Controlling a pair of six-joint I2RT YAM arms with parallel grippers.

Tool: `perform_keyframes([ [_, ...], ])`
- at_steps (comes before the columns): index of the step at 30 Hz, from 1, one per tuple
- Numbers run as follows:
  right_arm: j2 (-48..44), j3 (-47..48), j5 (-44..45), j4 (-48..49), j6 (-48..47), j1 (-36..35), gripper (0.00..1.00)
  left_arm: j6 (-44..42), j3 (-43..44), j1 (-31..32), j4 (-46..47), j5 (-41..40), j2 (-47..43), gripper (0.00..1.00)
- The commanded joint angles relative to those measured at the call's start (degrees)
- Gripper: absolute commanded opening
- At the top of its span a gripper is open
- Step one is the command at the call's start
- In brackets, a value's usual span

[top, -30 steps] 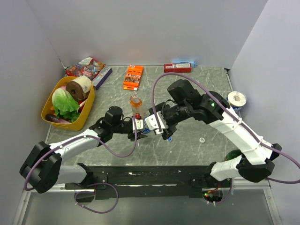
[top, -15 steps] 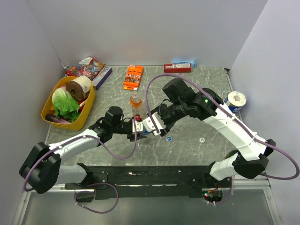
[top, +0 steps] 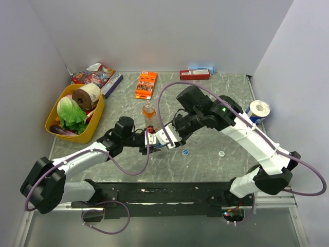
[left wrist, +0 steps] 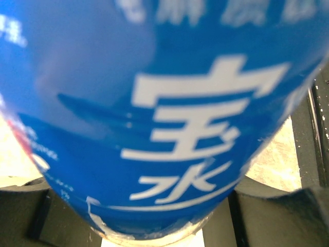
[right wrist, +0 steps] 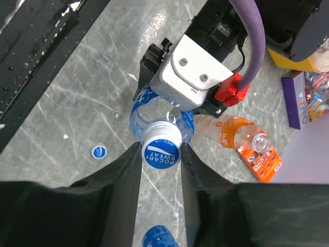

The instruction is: Screw on the bottle caps

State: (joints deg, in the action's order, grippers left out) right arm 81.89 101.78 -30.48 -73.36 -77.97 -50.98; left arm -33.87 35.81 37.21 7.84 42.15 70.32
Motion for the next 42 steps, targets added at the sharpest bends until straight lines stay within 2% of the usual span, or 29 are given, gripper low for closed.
perform_keyframes([
  [1, 1.78, 3.33, -0.98, -1.87, 2.37, -0.08, 0.26, 0.81, 2.42, -0.30, 4.19, 0.39, -0.63, 0.01],
  [5, 5.38, 6.15, -1.60, -2.49, 11.24, 1.67, 0.18, 6.78, 1.02, -0.12, 12.01, -6.01, -1.24, 0.01],
  [6, 7.04, 7.28, -2.12, -2.83, 13.27, 2.28, 0.17, 8.28, 0.32, -0.12, 14.64, -10.20, -1.50, 0.01],
  [12, 11.97, 9.66, -1.43, 0.05, 29.34, 5.63, 0.15, 17.94, -3.12, 0.84, 28.98, -23.75, -4.67, 0.01],
  [15, 15.48, 13.60, -1.60, 0.06, 36.10, 6.42, 0.15, 17.87, -2.59, 4.26, 31.45, -31.31, -4.50, 0.01],
  [17, 17.94, 17.12, -1.95, -1.16, 39.90, 6.86, 0.14, 16.55, -1.71, 7.24, 32.68, -39.49, -3.53, 0.01],
  [18, 20.31, 20.62, -1.95, -1.34, 45.05, 7.47, 0.14, 16.90, -1.45, 7.96, 34.42, -41.95, -2.83, 0.01],
  [21, 24.53, 26.52, -3.87, -2.40, 56.30, 9.49, 0.13, 19.27, 1.36, 9.89, 34.01, -50.57, -0.90, 0.01],
  [23, 24.20, 25.23, -5.64, 0.22, 59.77, 9.67, 0.13, 20.16, 3.73, 10.86, 32.78, -54.78, 0.16, 0.01],
  [27, 23.93, 23.39, -8.45, 0.68, 65.65, 9.67, 0.10, 16.83, 6.20, 12.27, 29.35, -58.31, 3.05, 0.01],
  [32, 23.32, 21.10, -6.35, 1.91, 69.71, 9.59, 0.08, 12.87, 5.67, 12.71, 27.59, -61.66, 4.73, 0.01],
  [34, 23.23, 20.83, -6.26, 2.08, 70.59, 9.67, 0.11, 12.60, 5.15, 12.80, 26.36, -62.98, 4.82, 0.01],
  [36, 23.23, 21.70, -5.39, 2.08, 70.68, 9.76, 0.17, 12.68, 4.45, 12.62, 25.13, -63.68, 4.04, 0.01],
  [37, 23.23, 22.32, -5.03, 2.08, 70.51, 9.93, 0.24, 12.86, 3.66, 12.62, 24.43, -63.51, 3.60, 0.01],
  [38, 23.06, 23.37, -4.68, 1.91, 70.24, 10.55, 0.40, 12.86, 3.48, 12.45, 22.33, -63.25, 3.33, 0.01],
  [40, 22.62, 27.76, -4.76, 1.47, 68.84, 11.86, 0.52, 13.12, 2.69, 12.01, 20.21, -60.19, 1.93, 0.01],
  [41, 22.53, 29.86, -4.68, 0.95, 68.31, 12.57, 0.63, 13.04, 2.07, 11.31, 18.90, -58.52, 1.23, 0.01],
  [42, 22.27, 34.06, -5.37, 0.59, 67.00, 14.31, 0.67, 13.21, 0.50, 11.04, 18.01, -57.11, -0.43, 0.01],
])
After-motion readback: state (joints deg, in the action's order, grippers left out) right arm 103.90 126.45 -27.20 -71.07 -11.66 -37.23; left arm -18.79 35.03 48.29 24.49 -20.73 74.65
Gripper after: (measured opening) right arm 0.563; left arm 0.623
